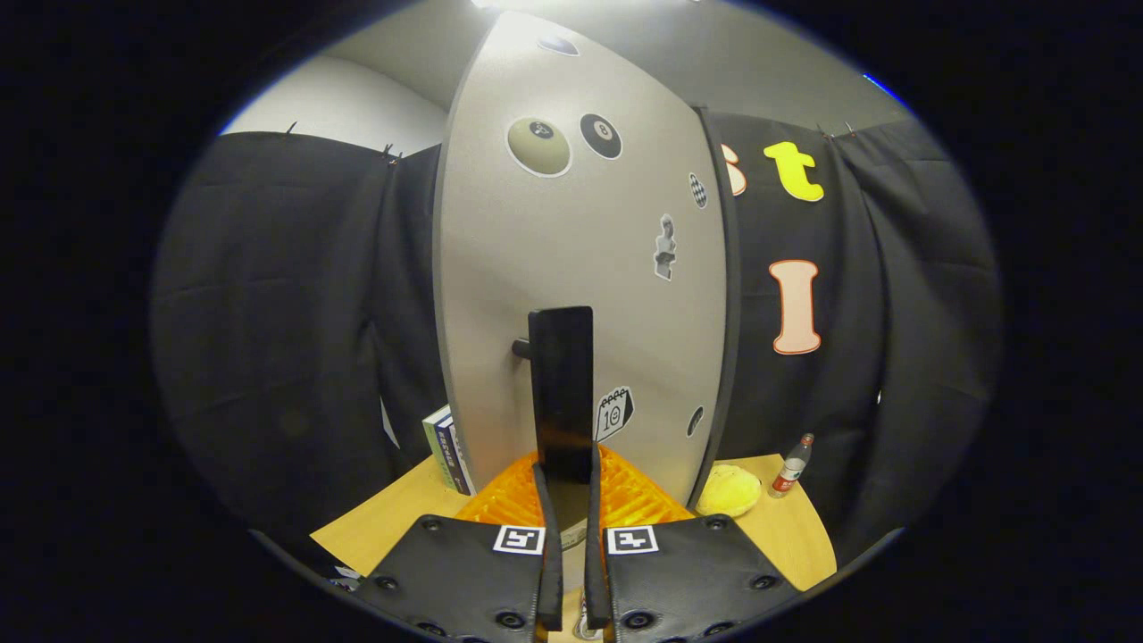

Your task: Open the shoe cabinet door, grab the shoes and put them into the shoe cabinet, then close the shoe cabinet door.

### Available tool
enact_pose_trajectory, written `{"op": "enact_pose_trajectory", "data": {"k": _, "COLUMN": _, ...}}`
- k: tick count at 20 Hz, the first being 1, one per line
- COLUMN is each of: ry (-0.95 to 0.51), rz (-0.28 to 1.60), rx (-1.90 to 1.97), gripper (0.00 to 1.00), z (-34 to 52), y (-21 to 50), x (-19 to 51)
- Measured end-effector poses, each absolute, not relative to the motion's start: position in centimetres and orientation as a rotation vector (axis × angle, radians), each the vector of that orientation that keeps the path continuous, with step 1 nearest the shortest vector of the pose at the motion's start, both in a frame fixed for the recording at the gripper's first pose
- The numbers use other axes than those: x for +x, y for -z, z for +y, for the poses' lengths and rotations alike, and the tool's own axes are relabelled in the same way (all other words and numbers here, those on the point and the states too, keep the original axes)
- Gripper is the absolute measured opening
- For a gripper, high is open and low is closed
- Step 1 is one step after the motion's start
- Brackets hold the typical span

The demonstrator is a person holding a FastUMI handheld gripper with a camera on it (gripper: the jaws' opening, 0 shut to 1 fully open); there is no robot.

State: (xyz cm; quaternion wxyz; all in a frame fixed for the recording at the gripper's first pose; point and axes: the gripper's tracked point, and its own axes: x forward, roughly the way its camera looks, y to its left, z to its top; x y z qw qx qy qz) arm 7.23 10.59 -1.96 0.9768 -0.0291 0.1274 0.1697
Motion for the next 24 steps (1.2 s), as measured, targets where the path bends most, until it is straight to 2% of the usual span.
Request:
{"op": "enact_pose_trajectory", "data": {"k": 16, "ry": -0.277, "rz": 0.241, "rx": -0.085, "gripper": 0.10, "z": 0.6, "y": 1.3, "x": 6.3}}
{"op": "enact_pose_trajectory", "data": {"k": 21, "ry": -0.190, "rz": 0.210, "rx": -0.146, "gripper": 0.13, "z": -4.5, "y": 1.1, "x": 6.9}}
{"op": "enact_pose_trajectory", "data": {"k": 24, "ry": -0.156, "rz": 0.203, "rx": -0.102, "gripper": 0.11, "z": -8.0, "y": 0.5, "x": 7.2}}
